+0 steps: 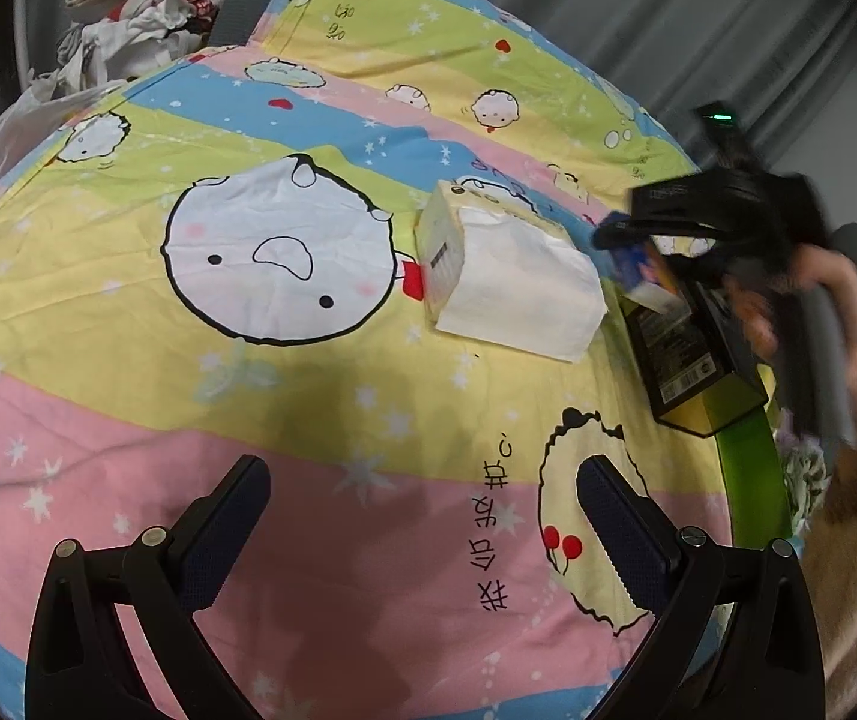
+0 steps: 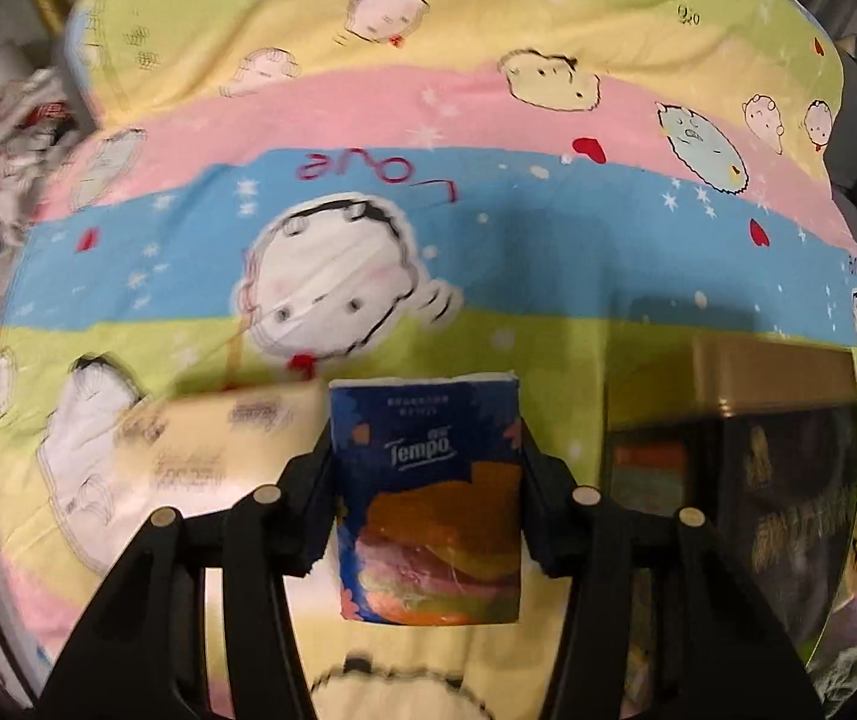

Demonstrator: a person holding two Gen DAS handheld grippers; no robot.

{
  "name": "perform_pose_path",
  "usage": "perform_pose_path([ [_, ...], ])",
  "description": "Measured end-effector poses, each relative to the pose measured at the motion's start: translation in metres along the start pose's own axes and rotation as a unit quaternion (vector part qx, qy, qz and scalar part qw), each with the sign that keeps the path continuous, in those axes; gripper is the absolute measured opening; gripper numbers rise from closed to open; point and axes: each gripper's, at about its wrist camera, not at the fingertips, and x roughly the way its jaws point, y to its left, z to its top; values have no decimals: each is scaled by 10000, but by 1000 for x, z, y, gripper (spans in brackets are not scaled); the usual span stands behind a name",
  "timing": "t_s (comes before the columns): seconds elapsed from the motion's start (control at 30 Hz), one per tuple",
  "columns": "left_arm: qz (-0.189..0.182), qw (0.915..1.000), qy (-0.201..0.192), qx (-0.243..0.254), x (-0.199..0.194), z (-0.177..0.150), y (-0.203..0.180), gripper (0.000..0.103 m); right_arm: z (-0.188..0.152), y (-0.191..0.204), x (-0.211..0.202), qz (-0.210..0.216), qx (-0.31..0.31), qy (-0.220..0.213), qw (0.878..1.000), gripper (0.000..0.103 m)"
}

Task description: Organize soft objects

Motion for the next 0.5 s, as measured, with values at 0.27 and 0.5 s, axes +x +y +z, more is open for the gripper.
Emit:
perform_pose_path([
  [0.27,185,9995,45,247,3,-9,-12,102,-107,2,-31,725,-332,-389,9961,51],
  [0.5,278,9989,38,379,3,-14,-17,102,-163,18,-9,1024,-417,-132,9938,52],
])
